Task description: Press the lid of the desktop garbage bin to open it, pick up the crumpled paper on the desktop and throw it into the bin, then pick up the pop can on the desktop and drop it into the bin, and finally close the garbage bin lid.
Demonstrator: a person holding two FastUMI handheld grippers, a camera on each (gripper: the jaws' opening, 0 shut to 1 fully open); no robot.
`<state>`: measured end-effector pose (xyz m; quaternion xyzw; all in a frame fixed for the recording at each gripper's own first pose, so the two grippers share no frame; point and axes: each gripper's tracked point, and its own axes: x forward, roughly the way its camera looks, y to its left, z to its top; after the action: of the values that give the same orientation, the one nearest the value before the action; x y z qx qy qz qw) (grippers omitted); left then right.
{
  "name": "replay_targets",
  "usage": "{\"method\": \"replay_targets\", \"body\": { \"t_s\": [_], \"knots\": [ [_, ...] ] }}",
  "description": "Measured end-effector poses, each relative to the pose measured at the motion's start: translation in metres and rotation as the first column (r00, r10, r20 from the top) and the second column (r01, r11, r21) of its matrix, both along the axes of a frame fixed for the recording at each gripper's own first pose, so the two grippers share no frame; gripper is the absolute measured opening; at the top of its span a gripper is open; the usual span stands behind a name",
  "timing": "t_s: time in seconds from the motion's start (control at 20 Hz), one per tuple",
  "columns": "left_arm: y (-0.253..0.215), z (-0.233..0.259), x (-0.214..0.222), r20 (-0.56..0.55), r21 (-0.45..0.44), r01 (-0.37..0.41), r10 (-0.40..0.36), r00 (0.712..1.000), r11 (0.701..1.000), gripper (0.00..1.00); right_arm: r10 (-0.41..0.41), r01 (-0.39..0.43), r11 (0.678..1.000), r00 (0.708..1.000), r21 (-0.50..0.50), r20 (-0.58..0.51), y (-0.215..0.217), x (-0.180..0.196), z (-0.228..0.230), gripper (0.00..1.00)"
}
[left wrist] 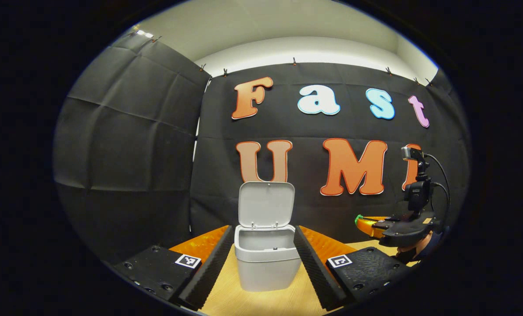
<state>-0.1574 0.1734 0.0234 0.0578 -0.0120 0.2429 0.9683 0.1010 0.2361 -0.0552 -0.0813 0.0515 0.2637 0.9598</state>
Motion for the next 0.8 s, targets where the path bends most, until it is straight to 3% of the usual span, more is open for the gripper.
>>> {"method": "replay_targets", "body": {
  "t_s": [0.4,0.8],
  "knots": [
    [0.036,0.006,-0.03,0.024,0.006,-0.085,0.084,0.996,0.996,0.89,0.146,-0.146,0.989,0.989,0.009,-0.005,0.098,-0.006,0.002,0.06],
    [0.064,0.006,-0.051,0.019,0.007,-0.145,0.145,0.989,0.989,0.89,0.179,-0.179,0.984,0.983,0.006,-0.045,0.15,0.008,-0.022,0.06]
  ]
}}
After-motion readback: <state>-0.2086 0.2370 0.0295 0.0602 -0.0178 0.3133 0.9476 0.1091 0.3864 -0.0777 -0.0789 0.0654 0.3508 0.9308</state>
